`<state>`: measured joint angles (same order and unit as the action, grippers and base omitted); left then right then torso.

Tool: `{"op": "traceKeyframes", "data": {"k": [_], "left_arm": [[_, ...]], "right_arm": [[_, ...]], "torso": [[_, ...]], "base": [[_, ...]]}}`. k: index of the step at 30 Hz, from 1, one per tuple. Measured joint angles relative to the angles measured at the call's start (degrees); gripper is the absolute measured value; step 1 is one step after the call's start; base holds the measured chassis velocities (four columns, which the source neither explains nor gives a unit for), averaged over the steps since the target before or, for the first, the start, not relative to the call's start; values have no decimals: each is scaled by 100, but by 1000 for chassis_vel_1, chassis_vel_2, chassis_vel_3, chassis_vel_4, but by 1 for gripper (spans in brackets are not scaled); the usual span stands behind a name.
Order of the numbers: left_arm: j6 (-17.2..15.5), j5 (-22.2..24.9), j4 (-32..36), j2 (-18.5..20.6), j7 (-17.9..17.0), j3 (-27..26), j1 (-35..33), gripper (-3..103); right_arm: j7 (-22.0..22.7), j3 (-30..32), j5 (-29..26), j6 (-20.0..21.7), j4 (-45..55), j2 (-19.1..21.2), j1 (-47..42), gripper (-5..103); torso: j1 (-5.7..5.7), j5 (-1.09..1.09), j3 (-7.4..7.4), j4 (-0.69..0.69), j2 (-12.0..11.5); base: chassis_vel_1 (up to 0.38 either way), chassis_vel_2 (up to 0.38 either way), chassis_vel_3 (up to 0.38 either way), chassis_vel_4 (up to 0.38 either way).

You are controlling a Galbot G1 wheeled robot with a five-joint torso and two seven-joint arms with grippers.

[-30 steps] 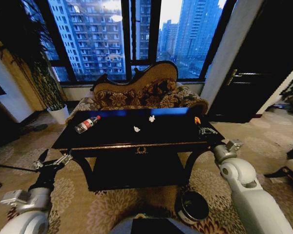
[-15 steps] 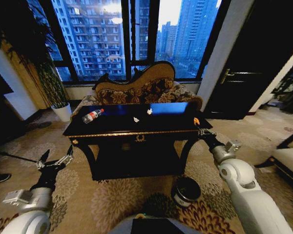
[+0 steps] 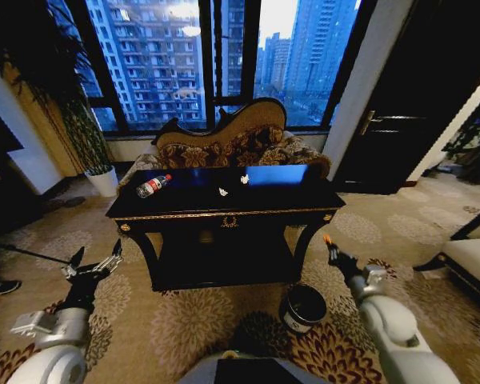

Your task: Move to the front of the table and place the trash on the table into the trash bin.

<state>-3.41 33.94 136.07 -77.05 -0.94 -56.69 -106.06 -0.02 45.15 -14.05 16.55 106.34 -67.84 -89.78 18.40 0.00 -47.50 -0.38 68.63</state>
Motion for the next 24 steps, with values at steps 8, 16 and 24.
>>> {"op": "traceKeyframes", "data": {"k": [8,16,24], "left_arm": [[3,22,74,18,0,-2,20,100],[3,22,131,24,-3,-26,8,100],[9,6,150,-35,-6,-45,-48,100]], "right_arm": [[-1,-390,902,-200,-1806,-389,787,1],[0,-566,1350,-85,-2756,-416,1311,1],[2,-610,1545,-182,-3505,-438,1622,1]], "torso": [[3,1,-3,2,-3],[2,-1,-2,0,-2],[3,-1,-2,-1,-3]], "base": [[0,0,0,0],[0,0,0,0],[0,0,0,0]]}}
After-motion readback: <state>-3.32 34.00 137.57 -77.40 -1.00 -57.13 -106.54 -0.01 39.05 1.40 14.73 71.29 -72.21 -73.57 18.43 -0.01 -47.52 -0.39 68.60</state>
